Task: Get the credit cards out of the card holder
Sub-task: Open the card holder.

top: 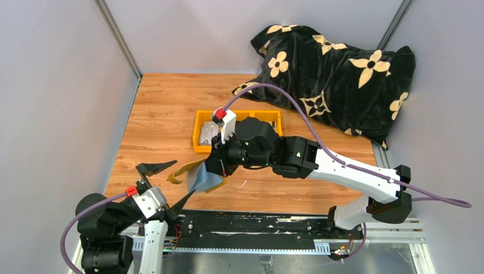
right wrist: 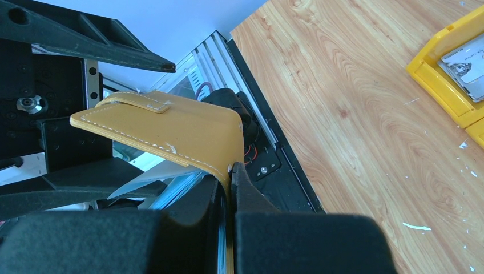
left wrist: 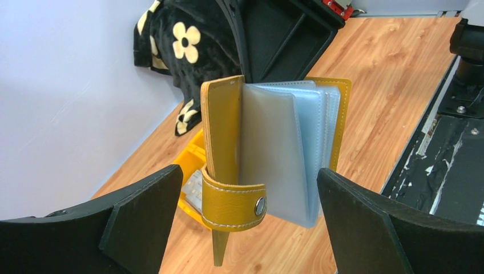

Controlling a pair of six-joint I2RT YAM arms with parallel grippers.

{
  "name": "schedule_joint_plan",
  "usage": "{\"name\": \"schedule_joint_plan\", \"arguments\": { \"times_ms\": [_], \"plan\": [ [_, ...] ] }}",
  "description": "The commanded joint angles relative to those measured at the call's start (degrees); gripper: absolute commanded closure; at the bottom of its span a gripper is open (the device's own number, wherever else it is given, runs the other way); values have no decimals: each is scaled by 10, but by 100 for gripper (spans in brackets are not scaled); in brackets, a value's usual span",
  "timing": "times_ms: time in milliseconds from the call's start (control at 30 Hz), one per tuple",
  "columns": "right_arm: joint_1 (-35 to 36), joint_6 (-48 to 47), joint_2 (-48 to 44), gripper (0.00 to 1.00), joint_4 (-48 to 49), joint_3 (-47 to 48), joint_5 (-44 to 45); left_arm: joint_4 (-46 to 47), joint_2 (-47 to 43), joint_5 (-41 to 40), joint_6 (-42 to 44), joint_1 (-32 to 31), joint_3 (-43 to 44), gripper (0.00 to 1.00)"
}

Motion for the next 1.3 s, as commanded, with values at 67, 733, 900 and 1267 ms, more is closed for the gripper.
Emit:
{"name": "schedule_joint_plan", "arguments": {
  "times_ms": [67, 733, 900, 1267],
  "plan": [
    [8, 5, 1, 100, 2, 24, -6, 10, 3, 13, -7, 5, 0, 0],
    [10, 3, 6, 100, -6, 37, -6, 8, 10, -2, 8, 6, 6, 1],
    [17, 2, 14, 100, -7, 50, -11, 9, 12, -31, 17, 7, 8, 2],
    [34, 2, 31, 100, -14, 67, -8, 9, 12, -51, 33, 7, 14, 2]
  ]
}}
